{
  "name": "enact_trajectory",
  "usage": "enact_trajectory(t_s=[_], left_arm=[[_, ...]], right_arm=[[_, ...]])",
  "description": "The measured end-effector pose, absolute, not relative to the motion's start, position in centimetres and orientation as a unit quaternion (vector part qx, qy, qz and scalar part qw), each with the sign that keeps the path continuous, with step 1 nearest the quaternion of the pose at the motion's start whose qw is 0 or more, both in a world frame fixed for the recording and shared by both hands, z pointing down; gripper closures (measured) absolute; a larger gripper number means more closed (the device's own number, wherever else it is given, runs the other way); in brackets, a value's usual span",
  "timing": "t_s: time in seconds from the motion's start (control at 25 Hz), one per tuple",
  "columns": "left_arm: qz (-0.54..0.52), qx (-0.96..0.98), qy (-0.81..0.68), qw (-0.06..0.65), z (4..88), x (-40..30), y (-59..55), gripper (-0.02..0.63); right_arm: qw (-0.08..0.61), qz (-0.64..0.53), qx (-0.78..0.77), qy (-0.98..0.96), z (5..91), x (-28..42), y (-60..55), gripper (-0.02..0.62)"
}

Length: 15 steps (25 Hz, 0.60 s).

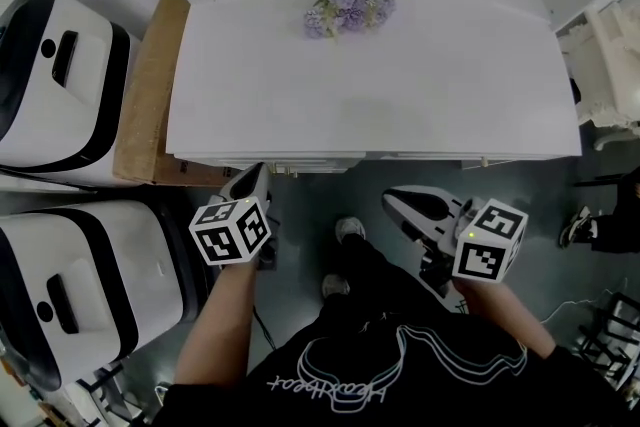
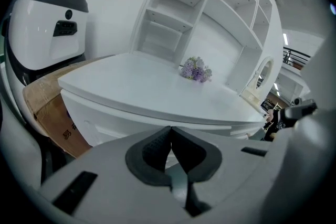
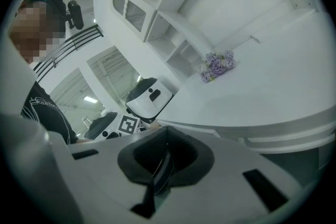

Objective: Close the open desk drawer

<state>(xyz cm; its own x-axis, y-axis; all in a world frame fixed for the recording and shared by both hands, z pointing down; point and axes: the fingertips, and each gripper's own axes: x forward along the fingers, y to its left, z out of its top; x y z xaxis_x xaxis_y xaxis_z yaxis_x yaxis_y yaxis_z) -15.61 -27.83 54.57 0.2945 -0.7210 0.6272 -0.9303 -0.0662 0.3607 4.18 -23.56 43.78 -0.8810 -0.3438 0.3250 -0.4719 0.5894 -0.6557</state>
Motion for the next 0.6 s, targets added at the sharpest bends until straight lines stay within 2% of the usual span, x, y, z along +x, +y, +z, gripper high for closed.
enact_trajectory(t_s=[0.6], left_arm=[[0.053, 0.819, -0.466, 0.331, 40.4, -10.0, -16.7, 0.601]], right_arm=[[0.044, 0.333, 0.188, -0.923, 37.9, 0.3, -16.0, 0.589]])
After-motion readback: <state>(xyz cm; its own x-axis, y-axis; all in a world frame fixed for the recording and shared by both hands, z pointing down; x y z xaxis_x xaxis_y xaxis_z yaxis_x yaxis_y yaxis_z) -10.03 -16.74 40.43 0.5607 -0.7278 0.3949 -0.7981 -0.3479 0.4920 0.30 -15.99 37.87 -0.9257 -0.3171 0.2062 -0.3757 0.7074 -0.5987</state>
